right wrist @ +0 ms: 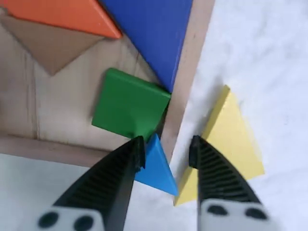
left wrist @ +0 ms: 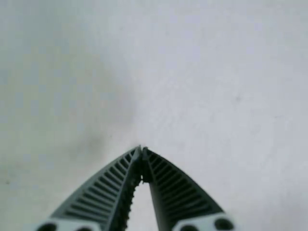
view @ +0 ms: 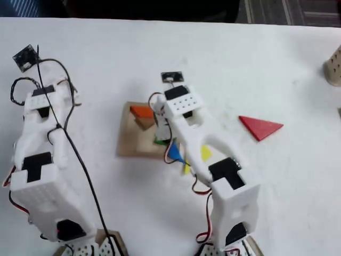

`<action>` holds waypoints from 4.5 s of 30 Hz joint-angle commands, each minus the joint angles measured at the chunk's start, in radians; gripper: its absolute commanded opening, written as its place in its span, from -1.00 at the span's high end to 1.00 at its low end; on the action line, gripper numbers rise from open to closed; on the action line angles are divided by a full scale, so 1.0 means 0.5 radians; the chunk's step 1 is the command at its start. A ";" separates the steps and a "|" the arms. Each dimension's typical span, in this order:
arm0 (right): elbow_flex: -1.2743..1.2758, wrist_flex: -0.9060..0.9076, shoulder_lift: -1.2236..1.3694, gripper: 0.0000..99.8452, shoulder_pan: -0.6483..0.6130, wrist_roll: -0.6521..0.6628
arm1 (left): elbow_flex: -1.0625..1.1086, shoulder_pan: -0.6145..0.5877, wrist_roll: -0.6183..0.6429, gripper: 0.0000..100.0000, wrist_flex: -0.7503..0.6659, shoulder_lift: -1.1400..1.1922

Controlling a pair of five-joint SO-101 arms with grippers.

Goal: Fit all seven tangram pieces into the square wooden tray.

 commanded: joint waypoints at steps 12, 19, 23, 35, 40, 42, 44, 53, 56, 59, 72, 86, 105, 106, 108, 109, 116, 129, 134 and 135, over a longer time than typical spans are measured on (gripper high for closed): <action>-0.181 -0.035 -0.112 0.97 -0.048 0.341 | -0.095 0.054 -0.034 0.96 0.018 -0.026; 0.028 -0.241 -0.109 0.96 -0.051 0.384 | -0.095 0.054 -0.034 0.96 0.018 -0.026; 0.135 -0.394 -0.109 0.96 -0.149 0.384 | -0.095 0.054 -0.034 0.96 0.018 -0.026; 0.138 -0.674 -0.109 0.96 -0.235 0.292 | -0.095 0.051 -0.034 0.96 0.018 -0.026; 0.138 -0.683 -0.127 0.96 -0.183 0.341 | -0.095 0.051 -0.034 0.96 0.018 -0.026; 0.117 -0.606 -0.137 0.96 -0.186 0.387 | -0.095 0.051 -0.034 0.96 0.018 -0.026; 0.055 -0.453 -0.183 0.96 -0.195 0.442 | -0.095 0.051 -0.034 0.96 0.018 -0.026; 0.279 -0.121 -0.631 0.96 0.121 0.488 | -0.095 0.051 -0.034 0.96 0.018 -0.026; 0.506 -0.244 -0.646 0.96 0.241 0.565 | -0.095 0.054 -0.034 0.96 0.018 -0.026; 0.715 -0.376 -0.646 0.96 0.272 0.617 | -0.095 0.054 -0.034 0.96 0.018 -0.026; 0.918 -0.465 -0.640 0.96 0.057 0.632 | -0.095 0.054 -0.034 0.96 0.021 -0.026; 0.908 -0.456 -0.661 0.96 0.072 0.528 | -0.098 0.054 -0.034 0.96 0.021 -0.026; 1.470 -0.778 -1.254 0.96 -0.204 0.525 | -0.098 0.054 -0.034 0.96 0.021 -0.026; 1.448 -0.799 -1.195 0.96 -0.204 0.525 | -0.098 0.054 -0.037 0.96 0.021 -0.026; 1.375 -0.812 -1.069 0.96 -0.204 0.522 | -0.098 0.054 -0.037 0.96 0.021 -0.026; 1.329 -0.815 -1.011 0.96 -0.204 0.512 | -0.098 0.054 -0.037 0.96 0.021 -0.026; 1.074 -0.812 -0.726 0.96 -0.192 0.451 | -0.095 0.054 -0.037 0.96 0.021 -0.026; 1.034 -0.772 -0.830 0.96 -0.072 0.442 | -0.095 0.054 -0.037 0.96 0.021 -0.026; 1.034 -0.760 -0.852 0.96 -0.072 0.442 | -0.095 0.054 -0.037 0.96 0.021 -0.026; 1.034 -0.763 -0.855 0.96 -0.069 0.442 | -0.095 0.054 -0.037 0.96 0.021 -0.026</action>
